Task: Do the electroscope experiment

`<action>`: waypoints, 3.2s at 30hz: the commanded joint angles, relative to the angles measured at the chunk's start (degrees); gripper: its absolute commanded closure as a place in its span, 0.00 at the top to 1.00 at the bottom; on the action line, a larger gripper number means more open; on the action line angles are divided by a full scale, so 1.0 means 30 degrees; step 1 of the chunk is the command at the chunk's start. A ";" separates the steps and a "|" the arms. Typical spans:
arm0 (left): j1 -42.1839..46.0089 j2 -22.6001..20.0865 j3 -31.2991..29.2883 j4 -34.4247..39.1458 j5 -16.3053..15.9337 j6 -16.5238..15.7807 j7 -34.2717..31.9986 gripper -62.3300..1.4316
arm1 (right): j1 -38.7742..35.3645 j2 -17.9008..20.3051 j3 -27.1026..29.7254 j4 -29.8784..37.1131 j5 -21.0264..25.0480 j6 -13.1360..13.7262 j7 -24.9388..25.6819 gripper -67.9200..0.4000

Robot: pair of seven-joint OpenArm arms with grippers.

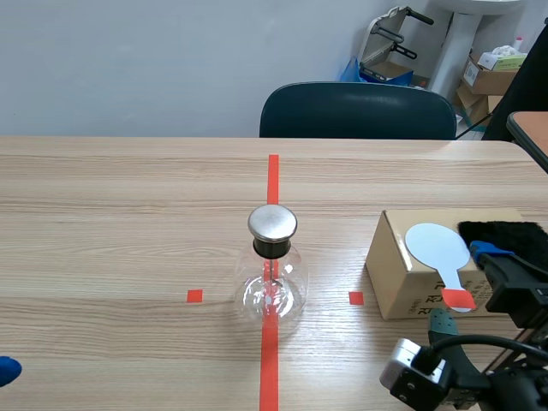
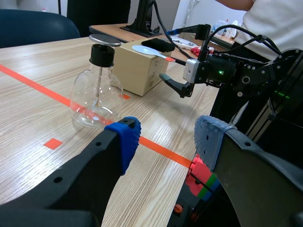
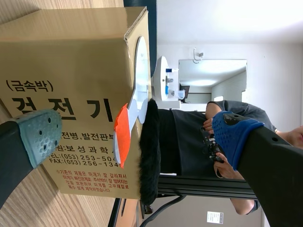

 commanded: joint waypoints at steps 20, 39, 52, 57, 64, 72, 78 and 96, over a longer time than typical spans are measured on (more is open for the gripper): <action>-0.0015 -0.0168 -0.0087 0.0284 -0.0066 0.0051 -0.0350 0.48 | -0.0036 0.0153 0.0022 0.0226 0.0058 -0.0984 -0.0015 1.00; -0.0066 -0.0168 -0.0124 0.0277 -0.0211 0.0073 -0.0277 0.48 | -0.0036 0.0153 0.0022 0.0226 0.0058 -0.0984 -0.0015 1.00; -0.0058 -0.0168 -0.0124 0.0277 -0.0211 0.0124 -0.0131 0.48 | -0.0036 0.0153 0.0022 0.0226 0.0066 -0.0991 -0.0015 1.00; -0.0058 -0.0168 -0.0124 0.0277 -0.0204 0.0124 -0.0131 0.48 | -0.0036 0.0153 0.0022 0.0226 0.0066 -0.0991 -0.0015 1.00; -0.0058 -0.0168 -0.0124 0.0226 -0.0197 0.0124 -0.0117 0.48 | -0.0036 0.0153 0.0022 0.0226 0.0066 -0.0998 -0.0015 1.00; -0.0058 -0.0168 -0.0124 0.0226 -0.0430 0.0117 -0.0095 0.48 | -0.0036 0.0153 0.0022 0.0226 0.0073 -0.0998 -0.0015 1.00; -0.0058 -0.0066 -0.0124 0.0226 -0.1872 0.0109 0.0474 0.48 | -0.0036 0.0153 0.0022 0.0226 0.0138 -0.0998 -0.0015 1.00; 0.1632 0.3818 -1.0331 0.0226 -0.5042 0.0022 0.7774 0.48 | -0.7198 0.2047 0.0015 0.8961 1.1016 0.4524 0.3198 1.00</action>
